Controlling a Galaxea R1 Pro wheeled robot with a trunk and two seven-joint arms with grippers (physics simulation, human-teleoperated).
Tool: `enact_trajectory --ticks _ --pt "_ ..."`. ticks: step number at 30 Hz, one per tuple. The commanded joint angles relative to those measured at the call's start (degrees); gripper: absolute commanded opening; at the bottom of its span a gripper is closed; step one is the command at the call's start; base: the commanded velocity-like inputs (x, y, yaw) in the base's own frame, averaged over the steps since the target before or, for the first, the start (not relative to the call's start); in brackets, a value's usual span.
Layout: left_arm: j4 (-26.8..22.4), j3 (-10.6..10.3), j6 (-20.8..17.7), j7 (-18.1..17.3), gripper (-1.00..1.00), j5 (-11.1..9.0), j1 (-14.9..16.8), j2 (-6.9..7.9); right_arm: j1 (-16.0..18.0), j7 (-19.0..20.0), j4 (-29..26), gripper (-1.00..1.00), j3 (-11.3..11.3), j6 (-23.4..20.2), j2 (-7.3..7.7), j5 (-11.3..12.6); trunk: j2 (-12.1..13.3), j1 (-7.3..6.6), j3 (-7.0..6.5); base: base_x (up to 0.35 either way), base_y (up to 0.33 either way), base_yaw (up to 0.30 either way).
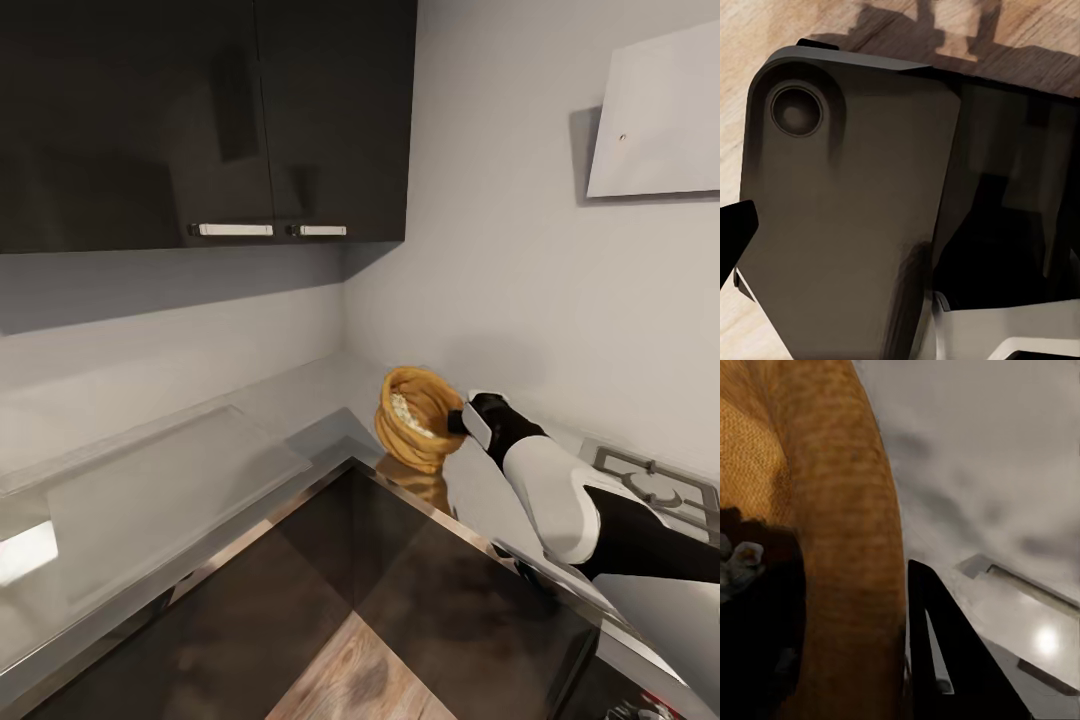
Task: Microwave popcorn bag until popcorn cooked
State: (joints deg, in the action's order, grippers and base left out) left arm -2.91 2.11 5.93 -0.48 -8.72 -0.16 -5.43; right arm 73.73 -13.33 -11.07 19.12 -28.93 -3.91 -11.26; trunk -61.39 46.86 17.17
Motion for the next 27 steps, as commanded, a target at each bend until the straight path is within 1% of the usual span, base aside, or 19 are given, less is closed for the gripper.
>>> enact_trajectory --ticks 1,2,4,6,7,8,10,12,13,23,27 --pt "-0.1 0.2 0.1 -0.1 1.00 -0.3 0.0 -0.01 0.0 0.0 -3.0 -1.00 0.5 -3.3 -0.26 -0.4 0.0 0.01 0.07 0.000 0.000 0.000" --pt "-0.1 0.2 0.1 -0.1 1.00 -0.3 0.0 -0.01 0.0 0.0 -7.6 -1.00 0.4 -7.9 -0.47 -0.4 0.0 0.01 0.07 0.000 0.000 0.000" --pt "-0.1 0.2 0.1 -0.1 1.00 -0.3 0.0 -0.01 0.0 0.0 -14.5 -1.00 0.3 -14.4 -0.62 -0.4 0.0 0.01 0.07 0.000 0.000 0.000" --pt "-0.1 0.2 0.1 -0.1 1.00 -0.3 0.0 -0.01 0.0 0.0 -18.5 -1.00 0.2 -18.3 -0.70 -0.5 0.0 0.01 0.07 0.000 0.000 0.000" --pt "-0.1 0.2 0.1 -0.1 1.00 -0.3 0.0 -0.01 0.0 0.0 -20.1 -1.00 0.1 -20.2 -0.97 -0.5 0.0 0.01 0.07 0.000 0.000 0.000" --pt "-0.1 0.2 0.1 0.0 1.00 -0.3 0.0 -0.01 0.0 0.0 -22.2 -1.00 0.0 -22.5 -1.59 -0.6 0.0 0.01 0.07 0.000 0.000 0.000" --pt "-0.1 0.2 0.1 -0.1 1.00 -0.3 0.0 -0.01 0.0 0.0 -24.3 -1.00 -0.1 -25.7 -2.39 -1.0 0.0 0.01 0.07 0.000 0.000 0.000" --pt "-0.1 0.2 0.1 0.0 1.00 -0.3 0.0 -0.01 0.0 0.0 -24.9 -1.00 -0.1 -28.6 -2.60 -1.0 0.0 0.01 0.07 0.000 0.000 0.000" --pt "-0.1 0.2 0.1 -0.1 1.00 -0.3 0.0 -0.01 0.0 0.0 -25.1 -1.00 -0.1 -31.1 -2.66 -0.8 0.0 0.01 0.07 0.000 0.000 0.000" --pt "0.0 0.1 0.0 -0.1 1.00 -0.3 0.0 -0.10 0.0 0.1 -25.1 -1.00 0.0 -31.1 -2.68 -0.5 0.0 0.01 0.07 0.000 0.000 0.000" --pt "0.0 0.2 0.2 -0.1 1.00 -0.2 0.0 -0.10 0.0 0.1 -25.1 -1.00 0.0 -31.1 -2.68 -0.4 0.0 0.01 0.07 -0.199 0.000 0.000"
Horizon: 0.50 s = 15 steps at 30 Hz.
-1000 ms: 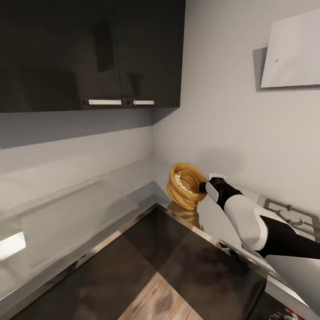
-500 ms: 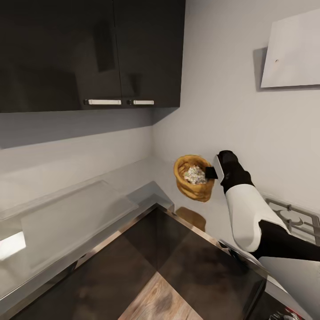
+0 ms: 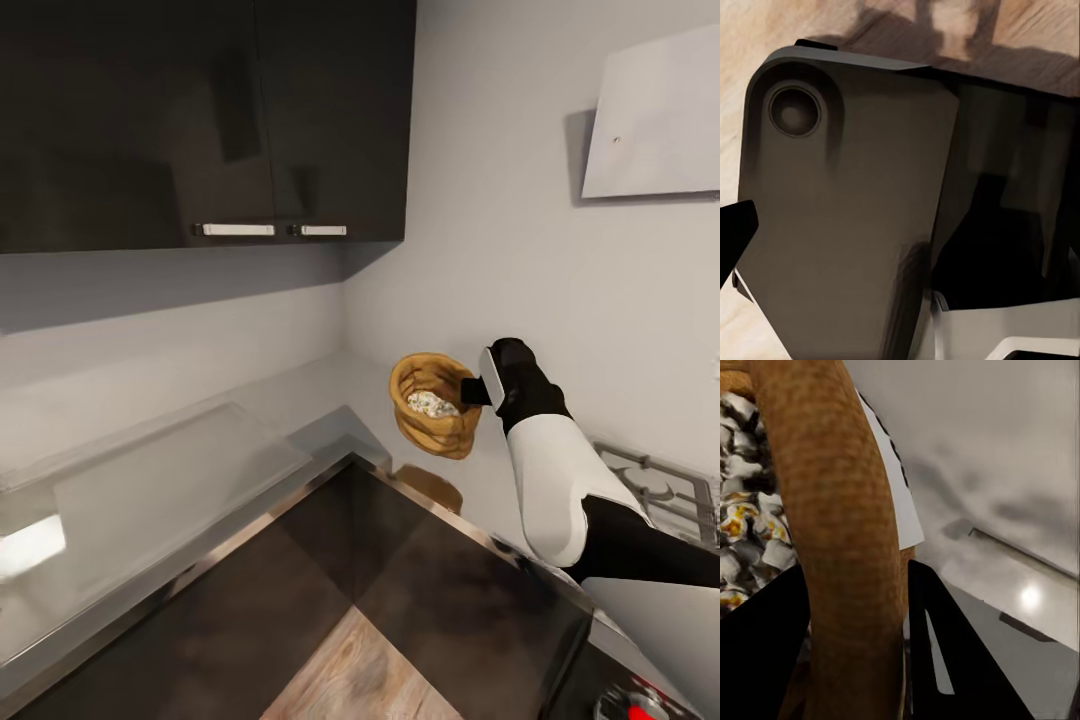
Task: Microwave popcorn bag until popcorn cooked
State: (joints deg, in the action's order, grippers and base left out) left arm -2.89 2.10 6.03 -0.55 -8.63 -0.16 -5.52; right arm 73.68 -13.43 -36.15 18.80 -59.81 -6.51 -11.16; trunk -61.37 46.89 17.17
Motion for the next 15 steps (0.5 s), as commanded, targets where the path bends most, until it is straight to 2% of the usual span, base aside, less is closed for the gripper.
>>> enact_trajectory --ticks 1,15 --pt "-0.1 0.2 0.1 0.0 1.00 -0.3 0.0 -0.01 0.1 0.3 -0.1 -1.00 0.4 -0.2 -0.09 -0.5 0.0 -0.03 0.06 -0.320 0.000 0.000" --pt "-0.1 0.2 0.0 0.0 1.00 -0.3 0.0 -0.01 0.1 0.3 -0.1 -1.00 0.3 -0.2 -0.09 -0.5 0.0 -0.03 0.06 -0.343 0.000 0.000"
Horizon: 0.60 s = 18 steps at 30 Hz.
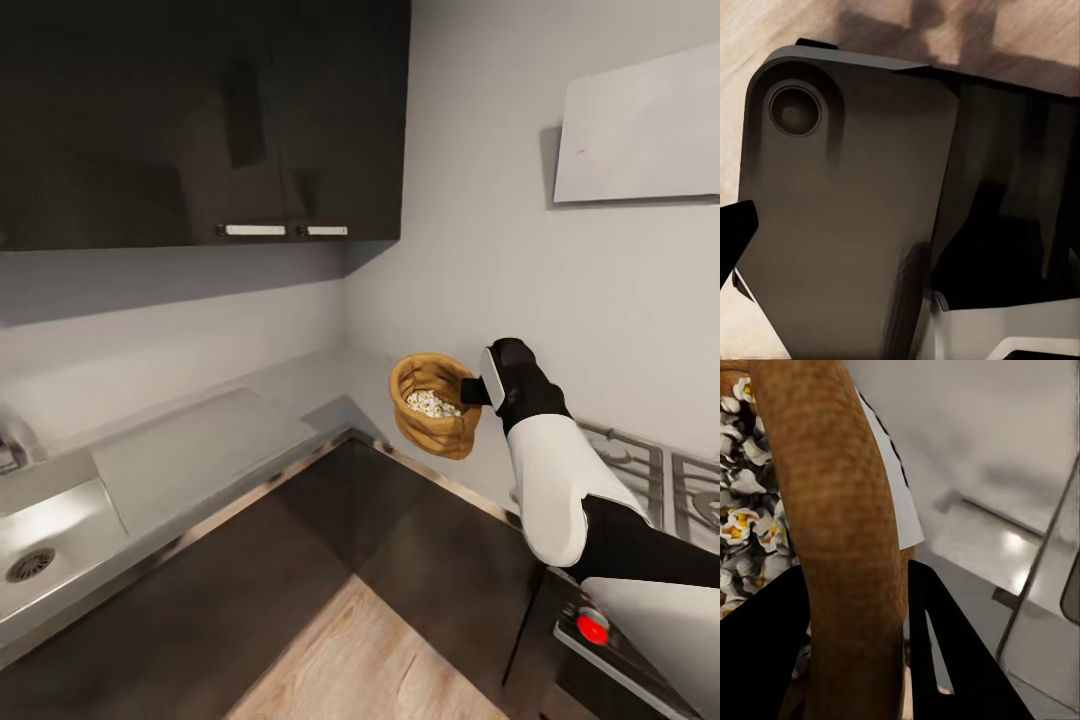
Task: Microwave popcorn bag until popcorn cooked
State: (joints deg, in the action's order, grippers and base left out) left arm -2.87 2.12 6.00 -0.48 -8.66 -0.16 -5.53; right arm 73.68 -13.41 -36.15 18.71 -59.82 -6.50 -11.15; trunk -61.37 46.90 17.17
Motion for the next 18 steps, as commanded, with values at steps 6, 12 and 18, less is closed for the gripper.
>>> enact_trajectory --ticks 6,12,18 --pt "-0.1 0.2 0.1 -0.1 1.00 -0.3 0.0 -0.01 0.1 0.2 -0.1 -1.00 0.4 -0.2 -0.10 -0.6 0.0 -0.03 0.06 -0.346 0.000 0.000" --pt "0.0 0.2 0.1 -0.1 1.00 -0.3 0.0 -0.01 0.1 0.2 -0.1 -1.00 0.4 -0.2 -0.10 -0.6 0.0 -0.03 0.06 -0.345 0.000 0.000" --pt "-0.1 0.2 0.1 -0.1 1.00 -0.4 0.0 -0.01 0.1 0.2 -0.1 -1.00 0.4 -0.2 -0.10 -0.6 0.0 -0.03 0.06 -0.345 0.000 0.000"
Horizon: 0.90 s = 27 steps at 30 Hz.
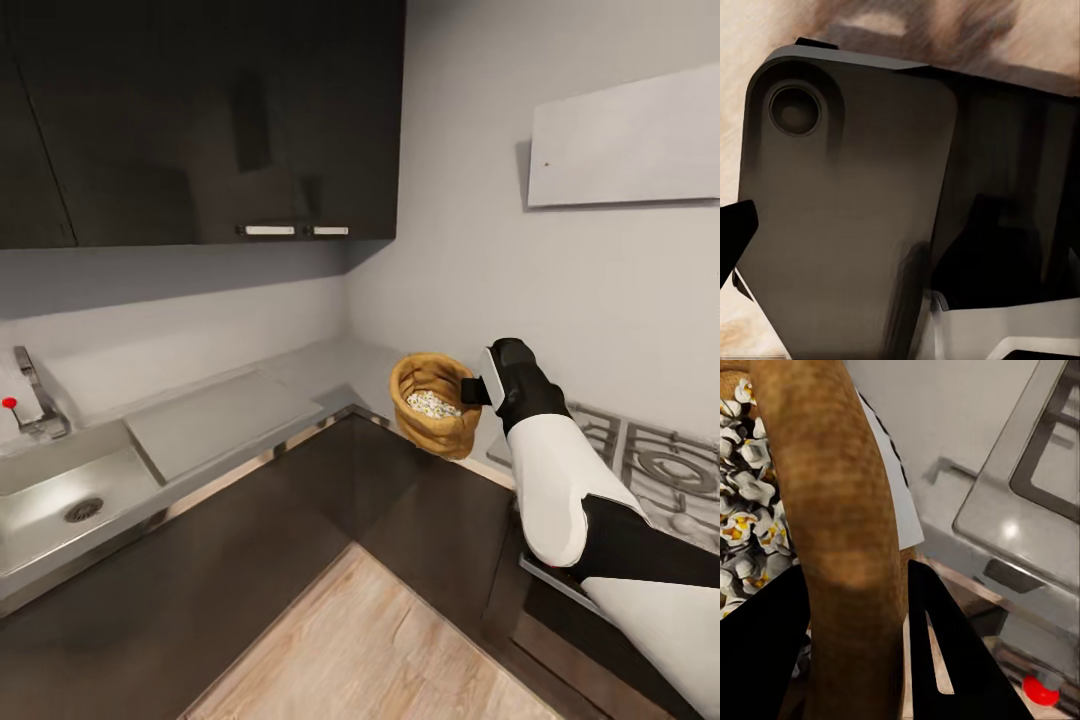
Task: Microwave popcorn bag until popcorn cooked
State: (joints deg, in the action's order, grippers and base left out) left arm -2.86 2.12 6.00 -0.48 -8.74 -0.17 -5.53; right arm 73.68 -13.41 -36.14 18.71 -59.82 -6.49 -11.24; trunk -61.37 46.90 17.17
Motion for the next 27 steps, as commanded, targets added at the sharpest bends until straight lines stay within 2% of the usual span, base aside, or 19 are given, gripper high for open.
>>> enact_trajectory --ticks 1,27 --pt "-0.1 0.2 0.1 -0.1 1.00 -0.3 0.0 -0.01 0.1 0.2 -0.1 -1.00 0.4 -0.2 -0.10 -0.5 0.0 -0.03 0.06 -0.345 0.000 0.000" --pt "-0.1 0.2 0.1 -0.1 1.00 -0.3 0.0 -0.01 0.1 0.4 0.3 -1.00 0.5 -0.2 0.17 -0.4 0.0 -0.03 0.06 -0.345 0.000 0.000"
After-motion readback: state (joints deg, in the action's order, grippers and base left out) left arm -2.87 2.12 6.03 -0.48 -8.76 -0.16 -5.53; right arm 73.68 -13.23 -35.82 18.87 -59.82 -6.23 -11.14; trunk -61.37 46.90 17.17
